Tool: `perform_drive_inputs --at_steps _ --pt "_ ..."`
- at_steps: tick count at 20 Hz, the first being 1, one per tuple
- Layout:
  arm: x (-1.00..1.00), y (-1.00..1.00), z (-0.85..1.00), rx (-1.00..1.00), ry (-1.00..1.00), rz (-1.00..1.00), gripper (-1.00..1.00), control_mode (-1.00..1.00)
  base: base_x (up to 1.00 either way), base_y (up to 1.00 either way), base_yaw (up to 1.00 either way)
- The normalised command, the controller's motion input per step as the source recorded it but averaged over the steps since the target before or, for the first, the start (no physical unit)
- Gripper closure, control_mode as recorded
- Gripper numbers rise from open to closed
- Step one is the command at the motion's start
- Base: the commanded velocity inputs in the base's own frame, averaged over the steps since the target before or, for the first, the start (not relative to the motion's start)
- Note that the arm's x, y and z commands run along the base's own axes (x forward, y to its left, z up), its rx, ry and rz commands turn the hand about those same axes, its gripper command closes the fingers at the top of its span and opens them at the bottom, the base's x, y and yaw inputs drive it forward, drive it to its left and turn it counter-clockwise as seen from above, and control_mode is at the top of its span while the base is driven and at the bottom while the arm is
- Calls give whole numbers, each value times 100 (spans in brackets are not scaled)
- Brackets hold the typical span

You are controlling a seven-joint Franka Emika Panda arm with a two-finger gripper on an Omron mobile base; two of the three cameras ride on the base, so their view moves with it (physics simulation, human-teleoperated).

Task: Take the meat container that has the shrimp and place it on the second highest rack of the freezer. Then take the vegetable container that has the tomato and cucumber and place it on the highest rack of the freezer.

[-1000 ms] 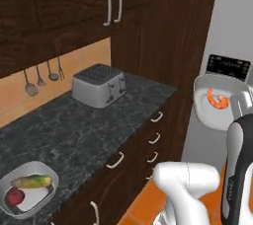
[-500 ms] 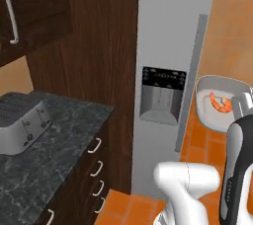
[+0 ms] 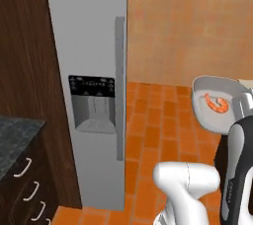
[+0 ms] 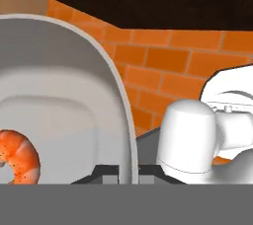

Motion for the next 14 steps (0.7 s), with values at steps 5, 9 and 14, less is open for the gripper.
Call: perform_drive_inputs --at_steps 5,9,14 --pt "0 0 0 0 0 0 100 100 79 -14 -17" --pt "0 0 0 0 0 0 100 100 100 -54 5" --pt "0 0 0 0 0 0 100 100 100 -64 30"
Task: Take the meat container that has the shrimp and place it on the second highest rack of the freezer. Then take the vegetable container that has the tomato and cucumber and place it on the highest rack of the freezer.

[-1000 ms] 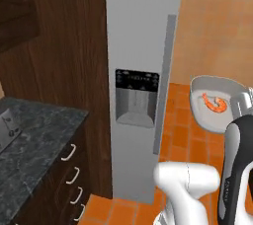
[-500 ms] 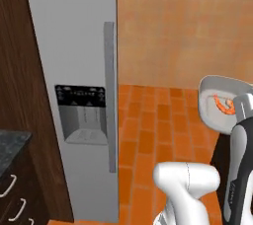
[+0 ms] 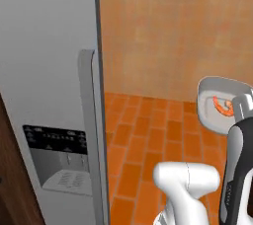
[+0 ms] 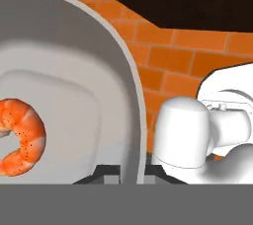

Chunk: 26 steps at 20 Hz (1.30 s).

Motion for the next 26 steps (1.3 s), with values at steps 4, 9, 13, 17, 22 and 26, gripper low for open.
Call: perform_drive_inputs --at_steps 4,9,13,17,22,26 --pt "0 0 0 0 0 0 100 100 86 -100 35" --pt "0 0 0 0 0 0 100 100 99 -98 27" --pt "0 0 0 0 0 0 100 100 100 -86 27" --pt "0 0 0 0 0 0 100 100 100 -66 21" --pt "0 0 0 0 0 0 100 100 100 -71 20" --pt "0 0 0 0 0 0 100 100 100 -33 25"
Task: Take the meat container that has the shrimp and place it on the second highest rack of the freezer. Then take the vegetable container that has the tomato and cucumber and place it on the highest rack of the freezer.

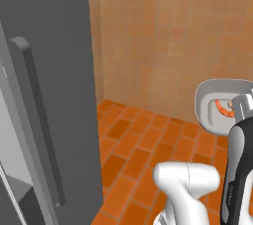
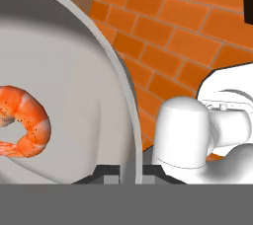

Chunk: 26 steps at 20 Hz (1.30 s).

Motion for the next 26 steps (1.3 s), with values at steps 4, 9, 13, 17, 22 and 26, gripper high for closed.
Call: perform_drive_inputs --at_steps 4,9,13,17,22,26 --pt "0 0 0 0 0 0 100 100 96 -1 48" --pt "0 0 0 0 0 0 100 100 50 1 80" --pt "0 0 0 0 0 0 100 100 23 5 84" --pt "0 0 0 0 0 0 100 100 26 5 81" --pt "0 0 0 0 0 0 100 100 31 19 77" --pt "0 0 0 0 0 0 100 100 41 29 63"
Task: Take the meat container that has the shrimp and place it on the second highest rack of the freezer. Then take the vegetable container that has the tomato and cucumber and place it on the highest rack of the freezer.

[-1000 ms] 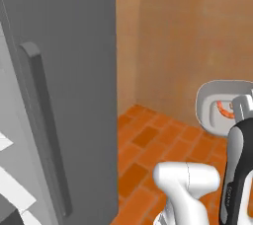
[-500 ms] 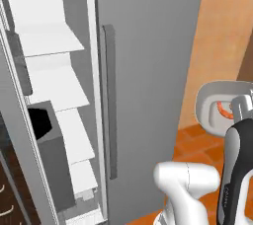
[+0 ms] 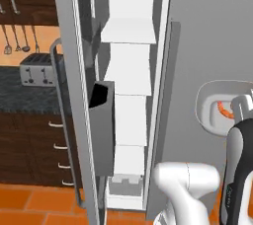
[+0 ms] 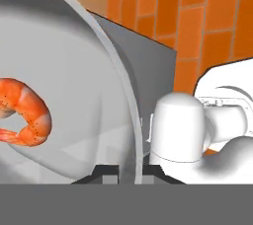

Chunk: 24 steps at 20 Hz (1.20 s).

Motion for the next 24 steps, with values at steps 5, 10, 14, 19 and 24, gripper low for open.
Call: perform_drive_inputs --at_steps 5,10,14,19,24 --pt "0 0 0 0 0 0 100 100 6 77 34" --pt "0 0 0 0 0 0 100 100 8 53 31" --pt "0 0 0 0 0 0 100 100 39 -9 10" --pt "0 0 0 0 0 0 100 100 4 -12 8" --pt "71 1 -1 0 -3 -2 100 -100 7 0 1"
